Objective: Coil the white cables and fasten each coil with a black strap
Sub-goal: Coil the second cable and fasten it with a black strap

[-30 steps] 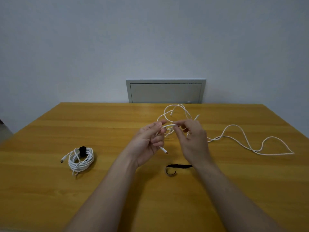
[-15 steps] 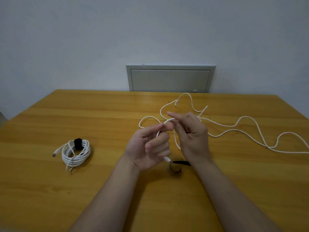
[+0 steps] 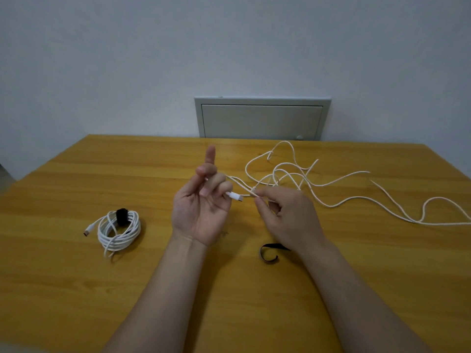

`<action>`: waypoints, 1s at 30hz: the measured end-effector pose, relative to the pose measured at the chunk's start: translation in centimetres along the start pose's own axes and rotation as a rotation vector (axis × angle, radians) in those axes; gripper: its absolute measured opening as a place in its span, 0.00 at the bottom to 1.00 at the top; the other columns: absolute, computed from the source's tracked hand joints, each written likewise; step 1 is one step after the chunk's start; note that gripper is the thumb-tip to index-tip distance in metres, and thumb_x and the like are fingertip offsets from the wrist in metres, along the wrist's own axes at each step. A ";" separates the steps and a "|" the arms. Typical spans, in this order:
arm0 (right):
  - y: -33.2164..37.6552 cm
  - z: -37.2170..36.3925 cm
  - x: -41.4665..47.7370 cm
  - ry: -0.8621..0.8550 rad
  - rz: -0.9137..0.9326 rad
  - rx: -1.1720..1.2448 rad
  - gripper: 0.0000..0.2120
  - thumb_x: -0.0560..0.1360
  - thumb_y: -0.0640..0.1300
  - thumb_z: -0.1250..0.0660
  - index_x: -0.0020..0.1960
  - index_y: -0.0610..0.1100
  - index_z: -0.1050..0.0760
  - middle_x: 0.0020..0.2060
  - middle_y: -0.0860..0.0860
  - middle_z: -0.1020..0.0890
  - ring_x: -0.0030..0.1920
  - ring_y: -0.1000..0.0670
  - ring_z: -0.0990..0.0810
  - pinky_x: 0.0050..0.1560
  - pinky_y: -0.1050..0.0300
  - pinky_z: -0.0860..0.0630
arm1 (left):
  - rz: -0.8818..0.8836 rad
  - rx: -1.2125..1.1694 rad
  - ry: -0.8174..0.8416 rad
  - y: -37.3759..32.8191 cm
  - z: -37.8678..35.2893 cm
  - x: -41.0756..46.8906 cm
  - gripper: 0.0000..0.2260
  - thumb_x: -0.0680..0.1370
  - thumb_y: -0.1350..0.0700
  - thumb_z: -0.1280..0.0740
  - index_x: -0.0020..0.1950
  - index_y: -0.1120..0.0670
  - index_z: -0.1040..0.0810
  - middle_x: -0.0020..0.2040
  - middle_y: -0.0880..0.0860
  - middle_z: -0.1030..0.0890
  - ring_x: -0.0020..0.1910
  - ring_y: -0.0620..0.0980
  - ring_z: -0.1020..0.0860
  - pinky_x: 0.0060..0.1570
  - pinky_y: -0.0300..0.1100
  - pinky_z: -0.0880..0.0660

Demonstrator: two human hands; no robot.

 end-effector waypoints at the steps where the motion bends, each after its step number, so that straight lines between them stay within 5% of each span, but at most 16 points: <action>1: 0.2 0.0 0.0 0.013 0.009 -0.026 0.05 0.76 0.47 0.31 0.45 0.50 0.16 0.27 0.61 0.32 0.30 0.58 0.31 0.33 0.59 0.36 | -0.031 -0.004 -0.013 -0.5 0.2 0.0 0.15 0.84 0.63 0.42 0.71 0.63 0.28 0.44 0.53 0.18 0.32 0.49 0.28 0.37 0.41 0.35; 4: 0.8 0.3 0.1 0.004 0.046 -0.098 0.10 0.75 0.47 0.30 0.36 0.50 0.25 0.27 0.57 0.33 0.32 0.56 0.30 0.35 0.57 0.34 | -0.170 -0.002 -0.097 -2.4 0.9 -0.2 0.15 0.79 0.65 0.36 0.66 0.62 0.25 0.40 0.50 0.19 0.28 0.47 0.31 0.32 0.39 0.35; 7: 1.2 0.7 -0.1 -0.034 0.069 -0.053 0.04 0.75 0.45 0.28 0.43 0.48 0.22 0.28 0.60 0.34 0.32 0.58 0.31 0.36 0.59 0.32 | -0.326 0.062 -0.187 -4.0 1.1 -0.3 0.15 0.73 0.66 0.32 0.60 0.60 0.21 0.37 0.48 0.21 0.27 0.45 0.33 0.30 0.38 0.35; 10: 1.4 0.4 -0.3 -0.030 0.063 0.013 0.05 0.78 0.44 0.28 0.46 0.46 0.23 0.26 0.62 0.37 0.29 0.61 0.32 0.31 0.59 0.33 | -0.411 0.212 -0.293 -4.5 1.2 -0.5 0.11 0.79 0.63 0.38 0.59 0.57 0.21 0.38 0.48 0.20 0.29 0.44 0.31 0.33 0.37 0.34; 16: 1.6 -0.4 -0.4 0.006 0.154 0.085 0.08 0.80 0.47 0.30 0.44 0.44 0.20 0.34 0.58 0.23 0.35 0.56 0.25 0.36 0.53 0.27 | -0.486 0.449 -0.348 -4.2 0.6 -0.7 0.11 0.82 0.61 0.43 0.60 0.57 0.23 0.42 0.53 0.17 0.35 0.46 0.23 0.36 0.36 0.27; 21: 2.0 -0.9 -0.6 0.040 0.209 0.060 0.14 0.82 0.51 0.34 0.42 0.45 0.20 0.33 0.56 0.21 0.34 0.56 0.24 0.34 0.52 0.27 | -0.496 0.849 -0.302 -3.4 -0.7 -0.6 0.13 0.87 0.63 0.49 0.61 0.59 0.26 0.46 0.57 0.14 0.45 0.52 0.16 0.46 0.38 0.21; 26: 2.0 -0.5 -0.4 0.030 0.213 0.053 0.18 0.82 0.52 0.36 0.37 0.44 0.24 0.30 0.54 0.25 0.33 0.51 0.27 0.36 0.48 0.28 | -0.382 1.395 -0.257 -1.0 -1.0 -0.3 0.12 0.88 0.62 0.49 0.61 0.62 0.26 0.41 0.56 0.15 0.36 0.51 0.19 0.39 0.39 0.24; 30: 2.4 0.5 -0.2 -0.034 0.266 0.077 0.15 0.80 0.50 0.32 0.37 0.45 0.20 0.31 0.56 0.24 0.34 0.54 0.28 0.39 0.55 0.30 | -0.237 1.674 -0.192 1.0 -0.3 -0.4 0.13 0.87 0.57 0.43 0.51 0.61 0.22 0.31 0.52 0.24 0.30 0.48 0.27 0.32 0.41 0.29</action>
Point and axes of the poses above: each hand's wrist, its own x-axis towards the middle knuckle, its own z-axis out of the back of the hand, y = z × x, the point moved 7 cm from there along x, towards the middle knuckle
